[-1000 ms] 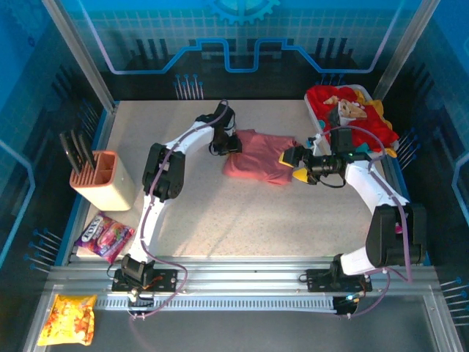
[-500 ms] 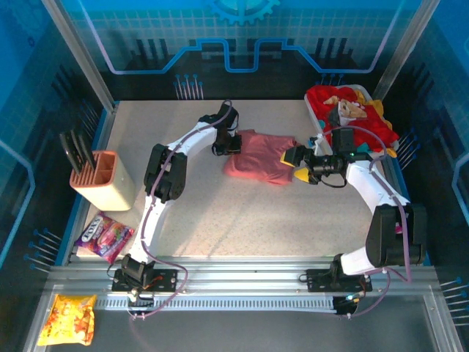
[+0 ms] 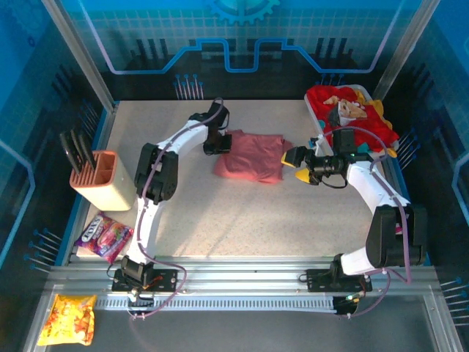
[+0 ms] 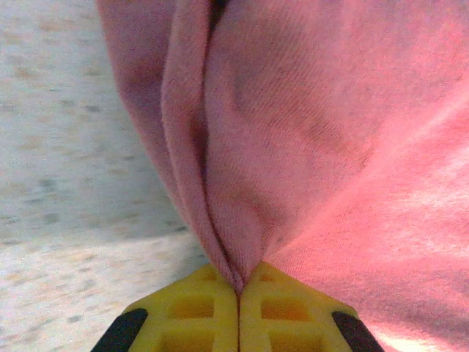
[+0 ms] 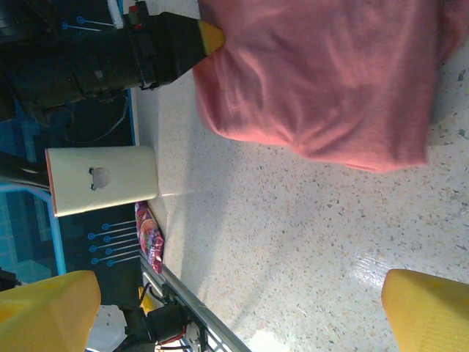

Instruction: Fold and stack the t-shirts

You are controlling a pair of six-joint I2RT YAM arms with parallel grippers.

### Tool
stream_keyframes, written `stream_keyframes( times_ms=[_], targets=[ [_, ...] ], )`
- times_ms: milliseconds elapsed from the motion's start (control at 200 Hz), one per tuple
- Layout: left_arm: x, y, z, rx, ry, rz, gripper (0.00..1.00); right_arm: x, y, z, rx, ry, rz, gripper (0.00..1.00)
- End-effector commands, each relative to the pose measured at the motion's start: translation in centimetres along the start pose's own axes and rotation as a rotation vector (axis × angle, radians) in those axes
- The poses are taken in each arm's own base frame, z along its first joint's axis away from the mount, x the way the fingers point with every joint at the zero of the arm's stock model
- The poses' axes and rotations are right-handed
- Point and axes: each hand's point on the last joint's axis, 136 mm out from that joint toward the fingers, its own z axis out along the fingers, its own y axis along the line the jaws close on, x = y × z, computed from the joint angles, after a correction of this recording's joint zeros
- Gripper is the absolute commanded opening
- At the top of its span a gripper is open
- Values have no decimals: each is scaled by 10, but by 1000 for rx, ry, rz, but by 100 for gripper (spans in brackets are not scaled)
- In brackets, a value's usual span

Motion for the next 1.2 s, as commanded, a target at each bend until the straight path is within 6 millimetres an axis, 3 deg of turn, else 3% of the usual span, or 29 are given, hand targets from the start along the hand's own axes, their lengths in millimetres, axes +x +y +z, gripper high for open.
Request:
stream_keyframes(
  times_ms=[0,245,575,835,970,1071,1146,1191],
  targets=[
    [-8,35,-30,-61,-28,3,0,1,3,-8,-12,-7,-6,100],
    [-17,101,-48,-176,-31,-13,0,1,3,-7,-13,-1,-4,100],
    [-38,183,-55,-374,-31,-4,0,4,0,-6,-6,13,7,100],
    [-62,214,-62,-484,-59,52,3,6,-2,-5,-4,19,21,100],
    [-58,231,-54,-493,-13,20,4,6,-2,-6,3,17,20,100],
    [-55,242,-52,-498,-2,-5,17,7,-3,-5,2,19,22,100],
    [-55,246,-55,-513,-10,-17,38,8,-2,-3,1,24,21,100],
    [-57,249,-59,-527,-19,-26,57,9,-1,-3,2,26,18,100]
  ],
)
